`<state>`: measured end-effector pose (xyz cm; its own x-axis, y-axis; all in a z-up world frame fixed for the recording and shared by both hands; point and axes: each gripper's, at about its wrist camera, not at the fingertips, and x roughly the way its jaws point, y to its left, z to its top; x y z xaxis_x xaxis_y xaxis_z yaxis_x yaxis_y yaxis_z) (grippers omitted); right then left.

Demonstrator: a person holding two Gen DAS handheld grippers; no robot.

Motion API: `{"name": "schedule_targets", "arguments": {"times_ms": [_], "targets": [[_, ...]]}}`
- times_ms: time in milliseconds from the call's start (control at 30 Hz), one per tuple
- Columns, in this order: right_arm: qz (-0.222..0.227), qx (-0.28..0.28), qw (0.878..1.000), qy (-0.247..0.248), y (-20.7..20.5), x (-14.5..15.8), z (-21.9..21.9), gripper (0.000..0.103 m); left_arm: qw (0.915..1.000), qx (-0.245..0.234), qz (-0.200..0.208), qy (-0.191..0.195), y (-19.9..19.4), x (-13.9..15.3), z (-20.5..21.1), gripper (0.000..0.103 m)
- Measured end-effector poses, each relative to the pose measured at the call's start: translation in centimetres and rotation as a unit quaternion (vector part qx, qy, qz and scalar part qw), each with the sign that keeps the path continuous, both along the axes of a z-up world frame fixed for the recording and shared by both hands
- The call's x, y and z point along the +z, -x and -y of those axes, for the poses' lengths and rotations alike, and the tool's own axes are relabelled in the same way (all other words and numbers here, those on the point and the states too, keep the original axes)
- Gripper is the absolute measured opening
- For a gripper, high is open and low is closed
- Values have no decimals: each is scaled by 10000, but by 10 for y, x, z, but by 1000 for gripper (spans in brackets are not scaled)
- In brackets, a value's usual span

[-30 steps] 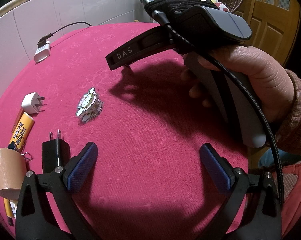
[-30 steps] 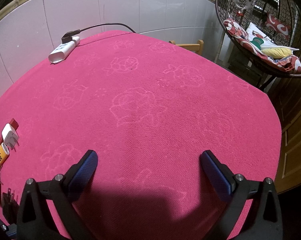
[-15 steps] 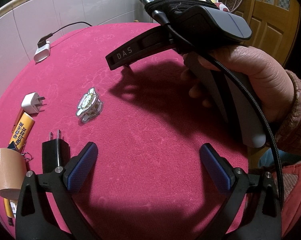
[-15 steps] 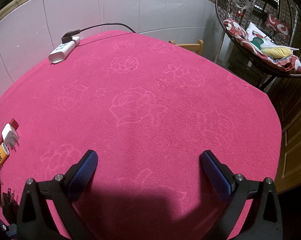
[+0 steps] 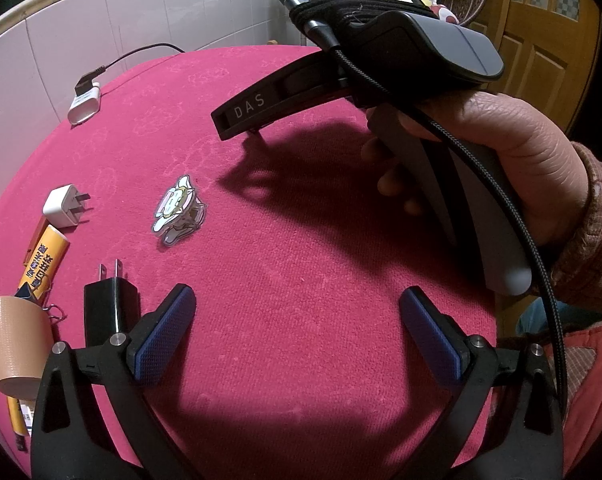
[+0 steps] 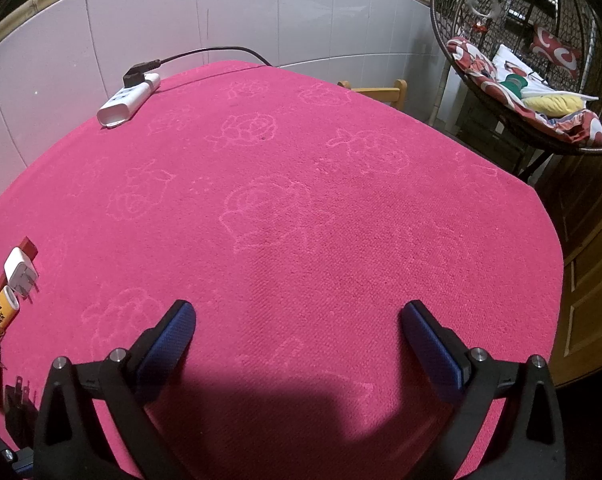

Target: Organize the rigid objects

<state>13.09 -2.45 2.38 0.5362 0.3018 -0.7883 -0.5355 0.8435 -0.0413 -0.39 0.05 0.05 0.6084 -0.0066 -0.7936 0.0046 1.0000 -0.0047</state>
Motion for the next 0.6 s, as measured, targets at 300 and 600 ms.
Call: {"name": "schedule_targets", "arguments": {"times_ms": [300, 600], "targets": [[3, -4, 10000, -6, 0, 0, 0, 103, 9987, 462, -54, -184, 11, 8, 0, 103], [12, -19, 10000, -24, 0, 0, 0, 103, 9680, 2281, 996, -306, 128, 70, -56, 103]]}}
